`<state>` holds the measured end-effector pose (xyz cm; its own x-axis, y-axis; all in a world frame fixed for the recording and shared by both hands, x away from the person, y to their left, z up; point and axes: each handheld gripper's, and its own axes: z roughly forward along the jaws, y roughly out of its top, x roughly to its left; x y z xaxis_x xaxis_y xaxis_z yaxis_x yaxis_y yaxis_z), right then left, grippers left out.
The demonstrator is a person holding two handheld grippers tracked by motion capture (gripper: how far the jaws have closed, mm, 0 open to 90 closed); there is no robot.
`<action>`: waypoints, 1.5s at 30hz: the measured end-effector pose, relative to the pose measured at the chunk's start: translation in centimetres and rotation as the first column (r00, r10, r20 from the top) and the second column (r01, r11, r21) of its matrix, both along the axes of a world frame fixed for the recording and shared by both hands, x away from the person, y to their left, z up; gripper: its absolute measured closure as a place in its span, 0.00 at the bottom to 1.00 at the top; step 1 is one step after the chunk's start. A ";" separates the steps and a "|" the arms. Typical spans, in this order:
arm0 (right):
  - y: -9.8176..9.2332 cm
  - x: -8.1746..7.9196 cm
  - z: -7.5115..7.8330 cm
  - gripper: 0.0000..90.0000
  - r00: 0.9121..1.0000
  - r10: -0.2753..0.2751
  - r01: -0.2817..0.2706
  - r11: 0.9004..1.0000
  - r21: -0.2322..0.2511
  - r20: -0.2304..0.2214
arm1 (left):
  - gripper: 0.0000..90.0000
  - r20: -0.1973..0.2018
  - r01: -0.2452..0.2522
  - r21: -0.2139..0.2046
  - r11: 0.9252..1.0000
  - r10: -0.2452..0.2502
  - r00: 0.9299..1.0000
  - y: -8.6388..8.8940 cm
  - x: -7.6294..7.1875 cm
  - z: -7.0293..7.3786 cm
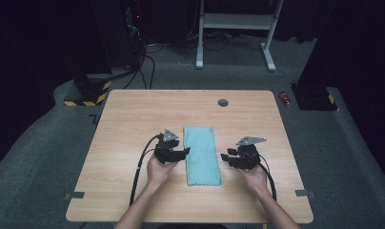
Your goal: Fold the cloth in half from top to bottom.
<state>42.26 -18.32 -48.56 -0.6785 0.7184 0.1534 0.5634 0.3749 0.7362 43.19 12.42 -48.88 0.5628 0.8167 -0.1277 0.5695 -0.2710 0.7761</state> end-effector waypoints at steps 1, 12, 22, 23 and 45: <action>0.1 0.2 0.2 0.64 1.000 -0.001 0.001 1.000 -0.002 0.004 | 0.45 -0.010 -0.004 0.002 1.000 0.004 1.000 0.1 0.4 0.0; 1.3 3.0 0.5 0.72 1.000 -0.005 0.005 1.000 -0.006 -0.012 | 0.45 -0.042 -0.092 -0.043 0.995 0.091 0.995 1.4 3.7 0.5; 1.9 5.2 0.9 0.73 0.999 -0.045 0.045 0.999 -0.005 -0.020 | 0.46 -0.039 -0.098 -0.034 0.995 0.097 0.994 0.8 5.2 0.8; 2.1 5.5 1.0 0.73 0.999 -0.046 0.046 0.999 -0.008 -0.015 | 0.46 -0.054 -0.095 -0.028 0.995 0.094 0.994 0.6 5.4 0.7; 6.5 11.7 -1.3 0.68 0.988 -0.147 0.142 0.986 -0.087 -0.054 | 0.46 -0.109 -0.179 0.039 0.983 0.182 0.977 -1.3 8.7 -1.7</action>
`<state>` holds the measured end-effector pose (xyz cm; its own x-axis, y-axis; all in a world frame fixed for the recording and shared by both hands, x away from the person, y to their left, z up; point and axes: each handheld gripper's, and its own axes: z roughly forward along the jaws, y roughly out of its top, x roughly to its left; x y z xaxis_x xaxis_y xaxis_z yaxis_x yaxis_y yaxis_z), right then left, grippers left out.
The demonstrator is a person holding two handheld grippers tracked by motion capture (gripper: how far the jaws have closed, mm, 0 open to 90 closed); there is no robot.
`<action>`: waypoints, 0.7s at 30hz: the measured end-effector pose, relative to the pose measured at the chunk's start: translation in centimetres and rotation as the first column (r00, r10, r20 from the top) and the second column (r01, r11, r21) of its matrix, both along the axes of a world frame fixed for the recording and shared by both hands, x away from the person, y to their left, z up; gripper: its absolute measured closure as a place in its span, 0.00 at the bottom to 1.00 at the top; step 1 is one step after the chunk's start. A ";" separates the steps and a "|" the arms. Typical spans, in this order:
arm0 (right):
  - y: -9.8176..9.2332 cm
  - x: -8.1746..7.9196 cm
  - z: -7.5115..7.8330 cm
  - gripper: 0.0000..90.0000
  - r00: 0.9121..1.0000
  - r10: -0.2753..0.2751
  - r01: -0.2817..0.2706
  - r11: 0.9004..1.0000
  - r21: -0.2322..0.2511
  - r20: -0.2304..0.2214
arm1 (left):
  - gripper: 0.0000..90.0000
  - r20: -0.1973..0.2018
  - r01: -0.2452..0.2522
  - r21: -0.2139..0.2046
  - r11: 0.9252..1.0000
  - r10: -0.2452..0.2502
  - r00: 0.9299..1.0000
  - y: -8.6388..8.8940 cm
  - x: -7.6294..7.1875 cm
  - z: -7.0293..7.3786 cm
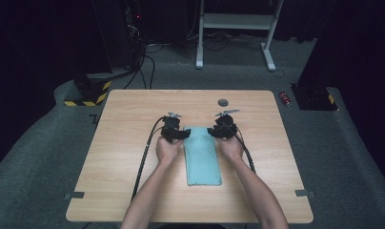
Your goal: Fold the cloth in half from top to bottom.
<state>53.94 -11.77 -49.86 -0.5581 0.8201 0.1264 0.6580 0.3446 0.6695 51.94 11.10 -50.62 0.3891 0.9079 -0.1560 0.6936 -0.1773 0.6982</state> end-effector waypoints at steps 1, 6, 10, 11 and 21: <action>0.0 0.2 -0.2 0.67 1.000 -0.016 0.016 1.000 -0.001 0.000 | 0.46 -0.005 -0.002 0.002 1.000 0.002 1.000 -0.1 0.2 -0.1; -0.5 0.9 -1.4 0.65 0.996 -0.083 0.084 0.996 0.029 -0.035 | 0.48 -0.013 -0.009 -0.009 1.000 0.009 1.000 -0.4 0.5 -0.9; -0.3 1.3 -1.5 0.67 0.996 -0.078 0.080 0.995 0.058 -0.034 | 0.54 -0.009 -0.012 -0.010 1.000 0.012 1.000 -0.5 0.6 -0.9; 0.0 1.5 -1.5 0.68 0.996 -0.076 0.078 0.995 0.056 -0.040 | 0.55 -0.011 -0.014 -0.014 1.000 0.014 1.000 -0.5 0.6 -0.9; 2.4 1.6 -1.3 0.95 1.000 0.008 -0.008 0.998 -0.058 -0.001 | 0.89 -0.040 0.015 -0.005 1.000 -0.015 0.999 -0.2 0.9 -0.8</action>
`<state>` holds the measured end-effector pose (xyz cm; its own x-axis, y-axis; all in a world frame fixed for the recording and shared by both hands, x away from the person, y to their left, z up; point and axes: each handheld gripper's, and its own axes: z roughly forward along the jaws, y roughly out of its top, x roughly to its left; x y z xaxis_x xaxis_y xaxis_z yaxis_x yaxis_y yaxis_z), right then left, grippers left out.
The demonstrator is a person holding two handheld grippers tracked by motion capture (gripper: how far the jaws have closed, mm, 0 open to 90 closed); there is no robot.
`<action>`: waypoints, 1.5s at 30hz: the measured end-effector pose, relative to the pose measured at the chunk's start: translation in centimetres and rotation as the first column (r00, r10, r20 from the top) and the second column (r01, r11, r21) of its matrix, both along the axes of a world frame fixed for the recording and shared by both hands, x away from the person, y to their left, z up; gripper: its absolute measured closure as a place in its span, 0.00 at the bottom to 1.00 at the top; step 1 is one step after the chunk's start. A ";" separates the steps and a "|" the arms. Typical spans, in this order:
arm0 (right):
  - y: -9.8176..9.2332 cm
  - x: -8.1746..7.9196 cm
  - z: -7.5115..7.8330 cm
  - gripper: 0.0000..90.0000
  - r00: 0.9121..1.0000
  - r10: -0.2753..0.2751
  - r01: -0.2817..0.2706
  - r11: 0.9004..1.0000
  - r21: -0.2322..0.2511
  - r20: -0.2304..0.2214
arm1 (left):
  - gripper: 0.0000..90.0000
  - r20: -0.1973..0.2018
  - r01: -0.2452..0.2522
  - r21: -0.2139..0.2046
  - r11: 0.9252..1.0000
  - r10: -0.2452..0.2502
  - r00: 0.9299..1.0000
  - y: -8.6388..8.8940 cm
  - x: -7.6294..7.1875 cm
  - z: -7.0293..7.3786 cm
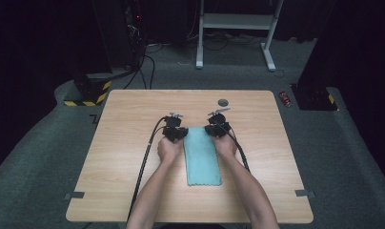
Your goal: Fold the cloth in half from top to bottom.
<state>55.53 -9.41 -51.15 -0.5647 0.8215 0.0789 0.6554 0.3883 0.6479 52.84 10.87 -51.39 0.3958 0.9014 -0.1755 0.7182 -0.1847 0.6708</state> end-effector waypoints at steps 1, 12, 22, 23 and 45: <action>0.0 0.0 0.0 0.96 1.000 0.002 -0.002 1.000 -0.001 -0.002 | 0.93 -0.009 0.006 -0.007 1.000 -0.006 1.000 0.0 0.0 0.0; -1.5 -0.4 3.0 0.97 0.998 0.038 -0.041 0.998 0.054 0.056 | 0.99 0.046 0.039 -0.196 0.980 -0.030 0.998 0.7 0.4 2.7; -3.2 -0.7 7.0 0.98 0.990 0.027 -0.045 0.991 0.126 0.141 | 0.99 0.136 0.096 -0.229 0.969 -0.066 0.988 0.8 0.7 6.6; -3.4 -0.9 7.3 0.98 0.989 0.030 -0.050 0.989 0.136 0.146 | 0.99 0.141 0.106 -0.227 0.968 -0.075 0.987 0.8 0.5 6.7; -6.5 -5.6 6.1 0.97 0.975 0.161 -0.190 0.961 0.202 0.153 | 0.99 0.188 0.280 -0.127 0.952 -0.254 0.949 0.1 -4.0 7.0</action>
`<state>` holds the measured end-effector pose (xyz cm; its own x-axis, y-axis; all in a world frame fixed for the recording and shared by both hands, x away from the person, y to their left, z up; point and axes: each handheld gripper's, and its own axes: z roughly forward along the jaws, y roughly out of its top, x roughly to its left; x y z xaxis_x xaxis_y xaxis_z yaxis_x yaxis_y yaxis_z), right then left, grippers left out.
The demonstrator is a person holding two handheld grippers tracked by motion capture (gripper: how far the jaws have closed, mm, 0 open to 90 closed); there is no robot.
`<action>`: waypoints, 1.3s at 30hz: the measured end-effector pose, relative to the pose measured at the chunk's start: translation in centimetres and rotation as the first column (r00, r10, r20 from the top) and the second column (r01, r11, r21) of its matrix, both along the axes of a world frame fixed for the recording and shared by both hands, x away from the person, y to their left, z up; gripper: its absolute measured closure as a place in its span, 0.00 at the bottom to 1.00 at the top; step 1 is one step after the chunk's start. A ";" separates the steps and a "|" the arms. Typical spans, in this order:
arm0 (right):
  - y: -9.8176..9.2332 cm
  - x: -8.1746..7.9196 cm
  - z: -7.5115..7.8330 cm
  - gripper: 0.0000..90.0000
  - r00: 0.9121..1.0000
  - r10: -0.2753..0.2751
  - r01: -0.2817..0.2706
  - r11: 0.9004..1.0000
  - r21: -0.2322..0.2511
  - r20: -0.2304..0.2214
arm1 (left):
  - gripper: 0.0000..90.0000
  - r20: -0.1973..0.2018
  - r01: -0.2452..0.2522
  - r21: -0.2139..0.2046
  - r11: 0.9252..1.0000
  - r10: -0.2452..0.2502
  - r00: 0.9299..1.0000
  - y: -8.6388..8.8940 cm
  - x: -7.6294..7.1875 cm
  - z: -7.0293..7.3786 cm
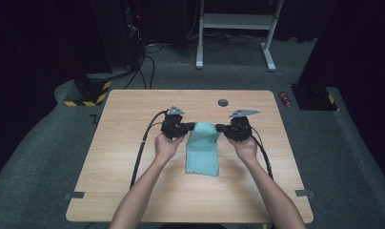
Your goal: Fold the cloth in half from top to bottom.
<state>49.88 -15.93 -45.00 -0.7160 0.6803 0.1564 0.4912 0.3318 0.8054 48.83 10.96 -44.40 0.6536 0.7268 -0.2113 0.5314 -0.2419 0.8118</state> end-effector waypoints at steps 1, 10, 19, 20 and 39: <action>0.0 -0.1 0.0 0.97 1.000 0.004 -0.004 1.000 0.001 -0.004 | 0.99 -0.001 0.001 -0.002 1.000 -0.001 1.000 0.0 -0.1 0.0; -0.2 -1.0 -0.2 0.97 0.999 0.040 -0.040 0.999 0.008 0.003 | 0.99 0.010 0.021 0.022 1.000 -0.022 1.000 0.0 -1.2 -0.3; -0.5 -2.5 -0.8 0.97 0.997 0.079 -0.079 0.997 0.002 0.008 | 0.99 0.010 0.059 0.050 0.997 -0.060 0.998 -0.2 -2.6 -1.1; -0.6 -2.6 -0.9 0.97 0.997 0.080 -0.080 0.997 0.002 0.007 | 0.98 0.009 0.062 0.049 0.997 -0.062 0.998 -0.2 -2.7 -1.2; -0.5 -4.4 -1.6 0.97 0.993 0.120 -0.120 0.993 -0.007 -0.004 | 0.98 0.009 0.093 0.083 0.992 -0.094 0.996 -0.1 -4.6 -2.4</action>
<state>45.47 -16.46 -46.58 -0.7922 0.5904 0.1546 0.4501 0.3941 0.8013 44.20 10.82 -46.75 0.7217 0.6770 -0.1442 0.4932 -0.3567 0.7934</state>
